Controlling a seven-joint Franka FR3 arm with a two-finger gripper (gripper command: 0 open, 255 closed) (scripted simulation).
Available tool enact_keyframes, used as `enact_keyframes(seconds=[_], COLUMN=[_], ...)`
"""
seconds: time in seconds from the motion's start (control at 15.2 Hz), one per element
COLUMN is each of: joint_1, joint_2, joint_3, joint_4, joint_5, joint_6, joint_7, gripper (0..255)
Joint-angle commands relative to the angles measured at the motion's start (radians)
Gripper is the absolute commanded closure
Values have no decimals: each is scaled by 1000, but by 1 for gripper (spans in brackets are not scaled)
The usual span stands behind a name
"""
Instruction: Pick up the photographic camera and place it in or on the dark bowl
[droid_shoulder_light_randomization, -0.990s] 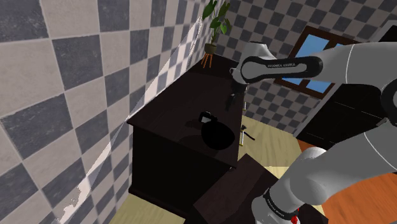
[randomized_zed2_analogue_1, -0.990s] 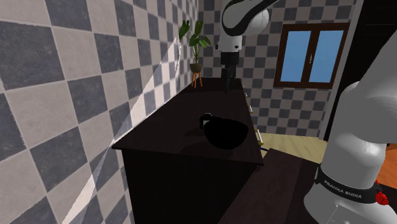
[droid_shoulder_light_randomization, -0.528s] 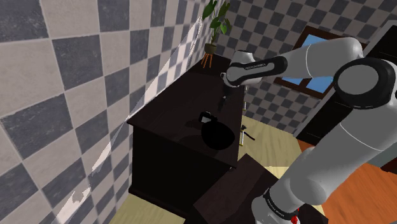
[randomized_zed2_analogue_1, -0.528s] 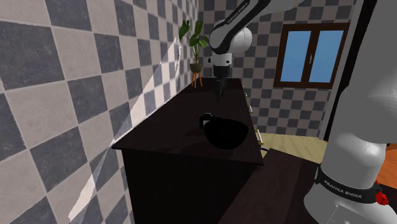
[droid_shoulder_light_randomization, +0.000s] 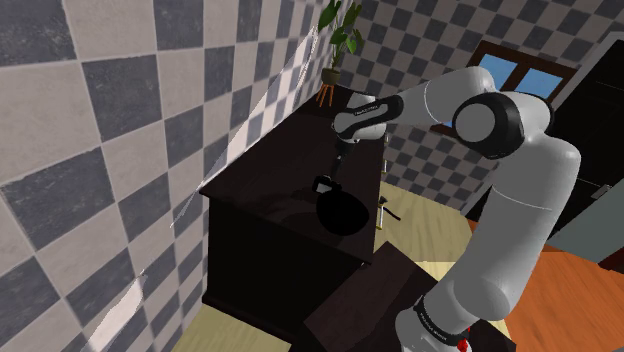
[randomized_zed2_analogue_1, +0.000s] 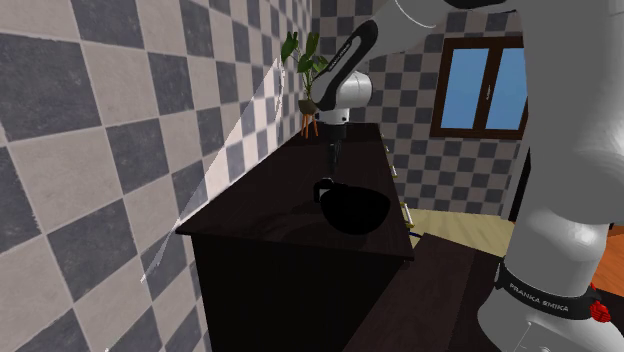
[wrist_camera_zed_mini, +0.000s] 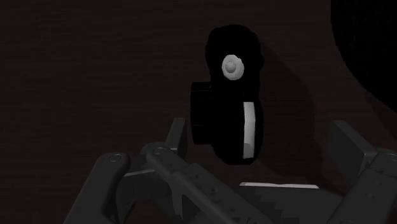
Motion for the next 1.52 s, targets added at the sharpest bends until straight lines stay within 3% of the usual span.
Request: enact_keyframes(seconds=[0.0,0.59,1.06,1.12,1.45], joint_1=[-18,-38,-38,-38,-38], joint_2=[88,185,185,185,184], joint_3=[16,39,39,39,39], joint_4=[71,85,85,85,84], joint_5=[35,71,71,71,71], joint_6=[11,89,89,89,89], joint_7=[-47,-80,-80,-80,-80], gripper=[0,0,0,255,255])
